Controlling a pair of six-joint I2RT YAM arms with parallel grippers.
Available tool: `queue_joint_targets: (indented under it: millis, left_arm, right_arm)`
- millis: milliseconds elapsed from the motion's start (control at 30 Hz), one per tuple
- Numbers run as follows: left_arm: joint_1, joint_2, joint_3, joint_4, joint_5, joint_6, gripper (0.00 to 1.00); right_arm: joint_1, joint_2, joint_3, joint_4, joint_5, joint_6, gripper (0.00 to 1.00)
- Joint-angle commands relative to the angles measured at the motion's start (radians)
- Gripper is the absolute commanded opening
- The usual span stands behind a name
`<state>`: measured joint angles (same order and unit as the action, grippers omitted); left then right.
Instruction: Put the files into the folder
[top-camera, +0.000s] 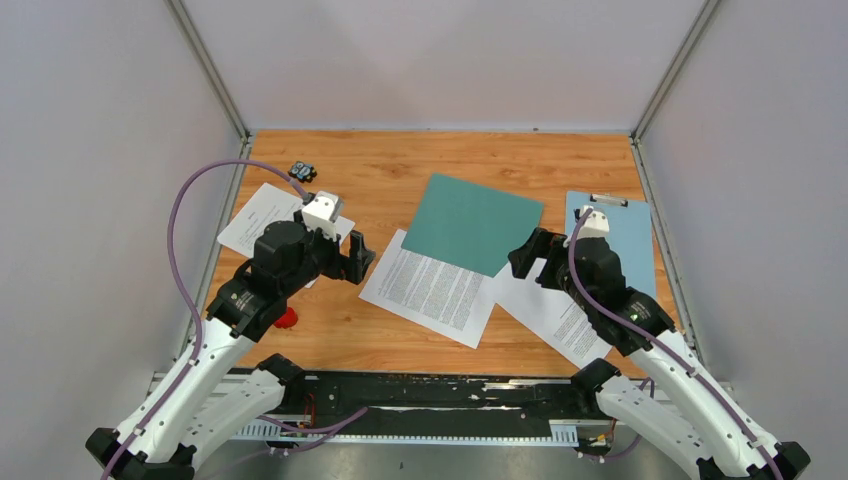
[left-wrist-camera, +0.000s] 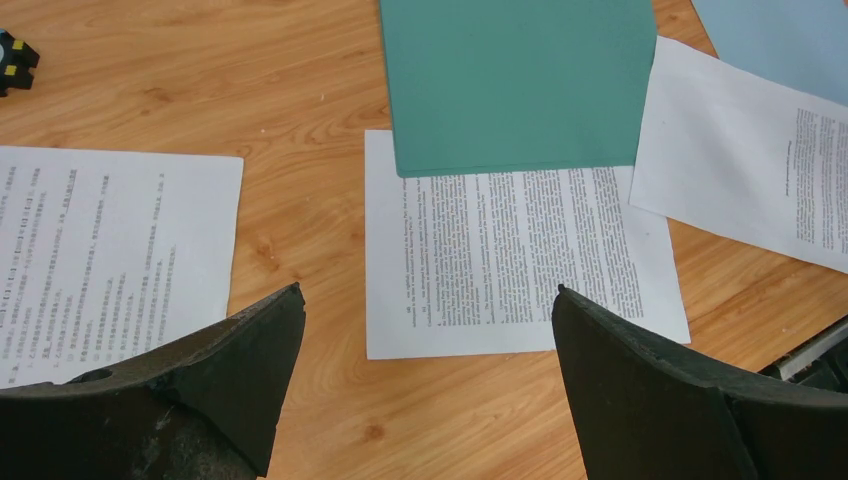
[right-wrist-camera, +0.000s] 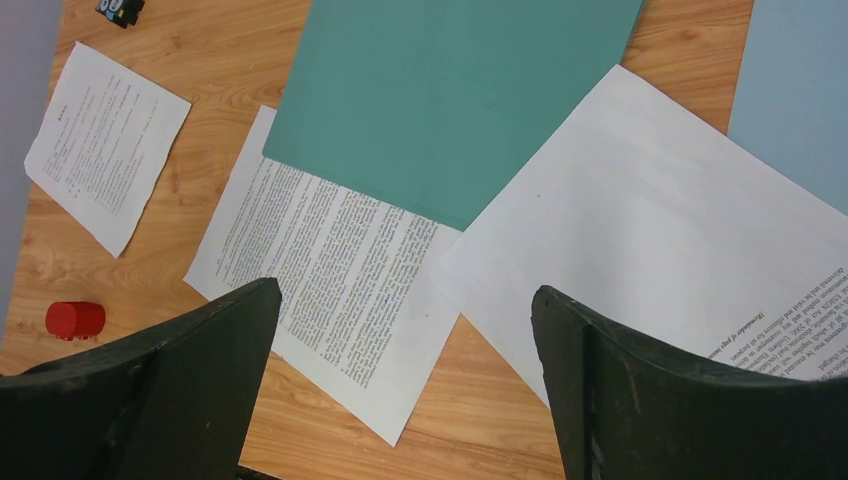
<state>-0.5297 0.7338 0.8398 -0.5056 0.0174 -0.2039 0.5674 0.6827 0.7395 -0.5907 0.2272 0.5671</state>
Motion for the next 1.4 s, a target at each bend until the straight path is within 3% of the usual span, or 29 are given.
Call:
queue_joint_targets:
  millis: [0, 333, 600, 767, 967, 1167, 1367]
  left_arm:
    - [0.004, -0.008, 0.018, 0.018, -0.01, -0.007, 1.0]
    - [0.004, -0.004, 0.016, 0.02, -0.006, -0.017, 1.0]
    - [0.005, 0.032, -0.006, 0.029, -0.04, 0.004, 1.0]
    - [0.006, 0.141, 0.007, 0.055, -0.041, -0.042, 1.0]
    - [0.007, 0.371, 0.089, 0.126, -0.049, -0.118, 0.99]
    - [0.007, 0.621, 0.181, 0.197, -0.043, -0.181, 0.94]
    - [0.007, 0.794, 0.189, 0.375, 0.037, -0.207, 0.87]
  right_arm:
    - [0.002, -0.015, -0.003, 0.036, 0.015, -0.019, 0.99]
    - [0.002, -0.004, -0.068, 0.101, 0.118, -0.049, 0.99]
    - [-0.012, 0.166, -0.113, 0.387, 0.077, -0.206, 0.97]
    - [-0.154, 0.369, -0.029, 0.477, -0.097, -0.259, 0.91]
    - [-0.39, 0.567, 0.002, 0.661, -0.431, -0.217, 0.72]
    - [-0.53, 0.74, 0.056, 0.745, -0.525, -0.181, 0.63]
    - [-0.642, 0.958, 0.139, 0.821, -0.684, -0.141, 0.57]
